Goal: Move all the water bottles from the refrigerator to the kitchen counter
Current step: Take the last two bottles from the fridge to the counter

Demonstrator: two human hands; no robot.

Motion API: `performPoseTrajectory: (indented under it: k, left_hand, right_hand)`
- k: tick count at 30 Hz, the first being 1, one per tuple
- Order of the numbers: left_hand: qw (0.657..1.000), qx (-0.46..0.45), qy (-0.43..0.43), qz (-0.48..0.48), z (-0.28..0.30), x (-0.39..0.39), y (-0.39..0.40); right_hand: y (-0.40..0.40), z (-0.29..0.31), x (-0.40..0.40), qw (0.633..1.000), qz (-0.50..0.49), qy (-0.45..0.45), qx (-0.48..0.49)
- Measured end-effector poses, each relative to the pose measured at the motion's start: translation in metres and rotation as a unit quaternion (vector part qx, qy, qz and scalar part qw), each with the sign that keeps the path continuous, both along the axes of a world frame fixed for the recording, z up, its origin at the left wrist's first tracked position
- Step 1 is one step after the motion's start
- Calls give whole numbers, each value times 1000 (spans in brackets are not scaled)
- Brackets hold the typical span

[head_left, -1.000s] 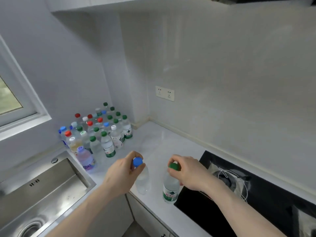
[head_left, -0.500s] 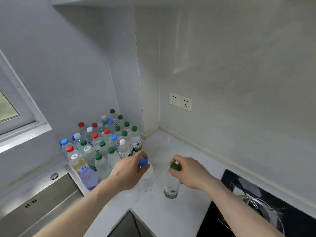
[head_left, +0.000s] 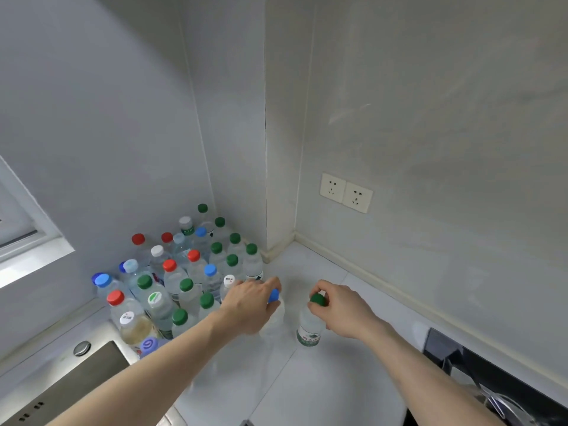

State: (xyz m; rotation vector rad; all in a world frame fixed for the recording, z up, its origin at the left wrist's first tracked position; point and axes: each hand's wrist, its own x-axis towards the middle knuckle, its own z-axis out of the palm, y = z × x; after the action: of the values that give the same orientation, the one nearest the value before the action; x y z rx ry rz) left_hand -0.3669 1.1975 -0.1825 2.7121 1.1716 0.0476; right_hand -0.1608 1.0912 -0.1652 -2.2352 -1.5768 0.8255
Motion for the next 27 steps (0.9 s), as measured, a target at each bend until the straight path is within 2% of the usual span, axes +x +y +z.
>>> performPoseTrajectory:
  k: [11, 27]
  left_hand:
    - [998, 9, 50, 32, -28, 11, 56]
    - [996, 1, 43, 73, -44, 2, 83]
  right_hand:
    - [78, -25, -2, 1000, -19, -19, -10]
    - [157, -55, -25, 997, 22, -74, -7]
